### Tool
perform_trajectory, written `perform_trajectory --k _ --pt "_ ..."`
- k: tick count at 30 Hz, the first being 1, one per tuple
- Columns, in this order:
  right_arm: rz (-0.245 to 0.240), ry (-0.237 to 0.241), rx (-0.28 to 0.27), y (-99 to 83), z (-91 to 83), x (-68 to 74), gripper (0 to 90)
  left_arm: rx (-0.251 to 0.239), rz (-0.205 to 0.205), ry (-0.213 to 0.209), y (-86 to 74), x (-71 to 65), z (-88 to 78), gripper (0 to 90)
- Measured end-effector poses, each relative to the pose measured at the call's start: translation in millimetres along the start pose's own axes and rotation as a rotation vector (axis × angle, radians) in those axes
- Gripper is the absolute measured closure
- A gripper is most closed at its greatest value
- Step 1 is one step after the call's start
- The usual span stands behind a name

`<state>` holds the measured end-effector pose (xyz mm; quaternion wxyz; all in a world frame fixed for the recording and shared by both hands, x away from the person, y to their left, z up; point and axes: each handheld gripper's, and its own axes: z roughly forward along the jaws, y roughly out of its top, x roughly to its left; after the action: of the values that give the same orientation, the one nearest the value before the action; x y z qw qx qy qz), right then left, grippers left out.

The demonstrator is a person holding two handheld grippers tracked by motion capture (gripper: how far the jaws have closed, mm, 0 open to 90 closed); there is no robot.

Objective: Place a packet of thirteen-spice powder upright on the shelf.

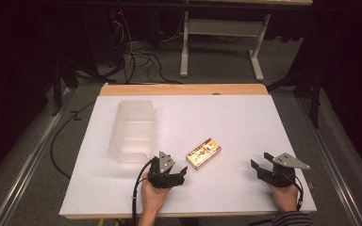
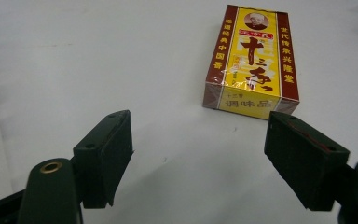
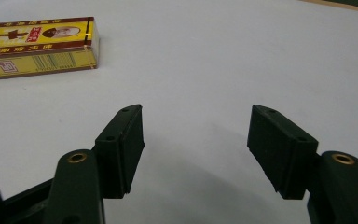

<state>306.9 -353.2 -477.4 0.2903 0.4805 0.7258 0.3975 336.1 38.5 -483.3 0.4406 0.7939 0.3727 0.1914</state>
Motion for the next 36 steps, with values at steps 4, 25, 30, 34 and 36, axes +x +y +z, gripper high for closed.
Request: perform_trajectory --k 4,25,30,34,36 --pt "0.004 0.001 -0.002 -0.2 -0.2 0.3 36.7 0.001 0.001 0.000 0.0 0.0 0.1 24.4" --pt "0.006 -0.008 0.009 0.4 0.7 0.5 36.6 0.025 0.001 0.007 2.3 0.7 1.9 27.9" --pt "0.002 -0.007 0.007 0.4 0.7 0.0 36.6 0.006 0.003 0.020 4.6 -1.6 0.3 28.7" --pt "0.005 -0.006 0.010 0.6 0.9 -0.1 36.6 -0.004 0.002 0.012 8.9 -3.8 -0.9 28.8" --pt "-0.002 -0.004 0.005 0.5 1.1 -0.7 36.6 -0.004 0.007 0.011 10.6 -4.4 -1.5 28.7"
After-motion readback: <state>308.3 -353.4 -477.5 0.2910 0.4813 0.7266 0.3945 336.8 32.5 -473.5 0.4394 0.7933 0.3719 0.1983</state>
